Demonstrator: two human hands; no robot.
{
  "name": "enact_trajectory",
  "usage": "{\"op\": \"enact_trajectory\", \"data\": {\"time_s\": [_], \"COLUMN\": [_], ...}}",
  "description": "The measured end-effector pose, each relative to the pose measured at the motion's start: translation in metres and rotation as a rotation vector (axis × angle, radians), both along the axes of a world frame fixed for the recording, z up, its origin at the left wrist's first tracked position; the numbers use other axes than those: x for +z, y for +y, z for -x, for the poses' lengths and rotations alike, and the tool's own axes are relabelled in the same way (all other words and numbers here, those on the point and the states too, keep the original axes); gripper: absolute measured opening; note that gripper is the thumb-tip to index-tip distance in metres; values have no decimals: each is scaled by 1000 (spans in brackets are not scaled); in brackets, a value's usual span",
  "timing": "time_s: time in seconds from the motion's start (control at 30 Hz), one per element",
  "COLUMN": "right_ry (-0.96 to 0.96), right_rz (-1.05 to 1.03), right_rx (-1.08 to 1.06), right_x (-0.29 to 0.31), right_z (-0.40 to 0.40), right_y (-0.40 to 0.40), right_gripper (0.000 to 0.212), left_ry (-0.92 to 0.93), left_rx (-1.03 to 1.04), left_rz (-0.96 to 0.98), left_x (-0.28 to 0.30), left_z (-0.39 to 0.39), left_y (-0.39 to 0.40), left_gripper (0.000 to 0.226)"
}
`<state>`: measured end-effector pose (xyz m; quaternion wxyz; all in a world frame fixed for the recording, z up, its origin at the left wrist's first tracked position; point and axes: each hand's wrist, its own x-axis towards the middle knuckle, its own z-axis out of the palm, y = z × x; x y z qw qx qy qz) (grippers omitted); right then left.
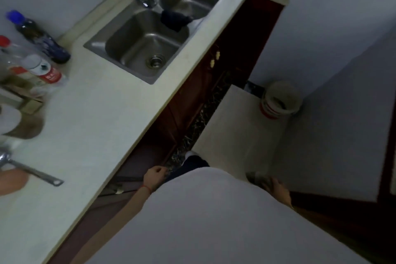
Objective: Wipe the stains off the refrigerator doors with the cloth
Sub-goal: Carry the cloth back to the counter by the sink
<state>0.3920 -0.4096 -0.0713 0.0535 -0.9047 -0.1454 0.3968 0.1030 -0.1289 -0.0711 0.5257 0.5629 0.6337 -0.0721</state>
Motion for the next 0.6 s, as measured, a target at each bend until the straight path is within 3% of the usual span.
{"op": "enact_trajectory", "data": {"time_s": [0.13,0.3,0.6], "right_ry": [-73,-195,-169], "right_rz": [-160,-328,-605], "right_rx": [144,458,1210], "right_x": [13,42,95], "right_z": [-64,-118,-86], "right_y": [85,214,423], "right_gripper": [43,42,49], "left_ry": [-49,-43,-7], "left_rx": [227,362,763], "left_rz": [-1,-76,-345], "left_x": [4,23,55], "left_z": [-16,-27,-35], "left_y": [35,63,74], "left_gripper": [29,27,24]}}
